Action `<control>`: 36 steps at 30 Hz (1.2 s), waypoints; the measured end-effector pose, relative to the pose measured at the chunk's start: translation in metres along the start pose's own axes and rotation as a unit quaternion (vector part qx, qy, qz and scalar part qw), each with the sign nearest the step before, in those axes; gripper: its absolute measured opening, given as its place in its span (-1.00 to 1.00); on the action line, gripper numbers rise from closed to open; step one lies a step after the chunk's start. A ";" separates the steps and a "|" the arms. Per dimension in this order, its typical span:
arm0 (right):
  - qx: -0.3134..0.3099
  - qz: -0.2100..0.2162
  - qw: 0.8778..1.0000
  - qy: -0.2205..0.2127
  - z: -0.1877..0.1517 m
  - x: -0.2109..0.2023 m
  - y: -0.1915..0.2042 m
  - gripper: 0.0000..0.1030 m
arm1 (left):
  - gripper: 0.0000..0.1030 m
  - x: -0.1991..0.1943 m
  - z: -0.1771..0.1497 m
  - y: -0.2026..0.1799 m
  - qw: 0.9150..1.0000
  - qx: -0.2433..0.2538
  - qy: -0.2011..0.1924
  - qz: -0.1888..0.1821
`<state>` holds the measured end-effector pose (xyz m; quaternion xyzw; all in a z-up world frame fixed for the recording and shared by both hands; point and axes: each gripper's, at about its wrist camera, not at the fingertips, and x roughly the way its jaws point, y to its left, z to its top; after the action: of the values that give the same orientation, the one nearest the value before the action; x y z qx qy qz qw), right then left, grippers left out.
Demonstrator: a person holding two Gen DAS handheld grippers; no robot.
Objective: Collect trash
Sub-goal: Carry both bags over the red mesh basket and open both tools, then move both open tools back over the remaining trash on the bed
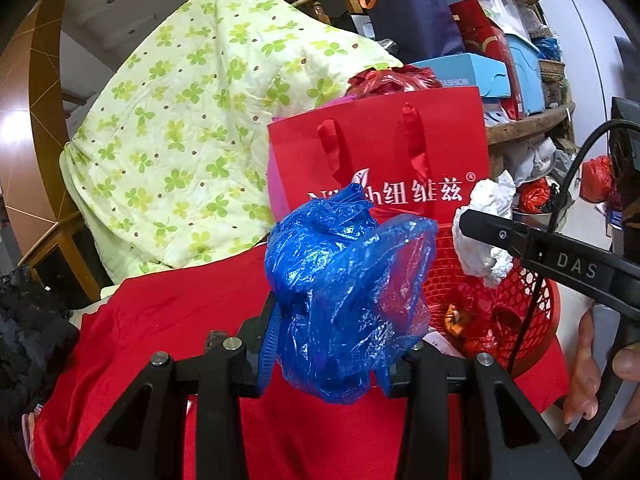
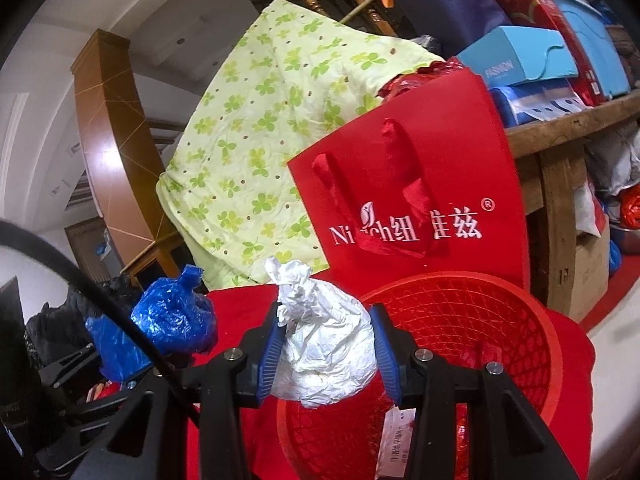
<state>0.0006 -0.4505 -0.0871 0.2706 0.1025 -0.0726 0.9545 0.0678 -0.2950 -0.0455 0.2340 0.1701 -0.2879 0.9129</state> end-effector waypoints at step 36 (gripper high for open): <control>0.100 -0.005 0.995 0.003 0.006 0.017 -0.019 0.34 | 0.27 0.040 -0.082 0.052 0.975 -0.138 0.112 -0.132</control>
<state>0.0147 -0.4711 -0.0952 0.3644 0.0989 -0.0864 0.9219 0.1160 -0.2316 -0.1147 0.1122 0.3388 -0.3513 0.8656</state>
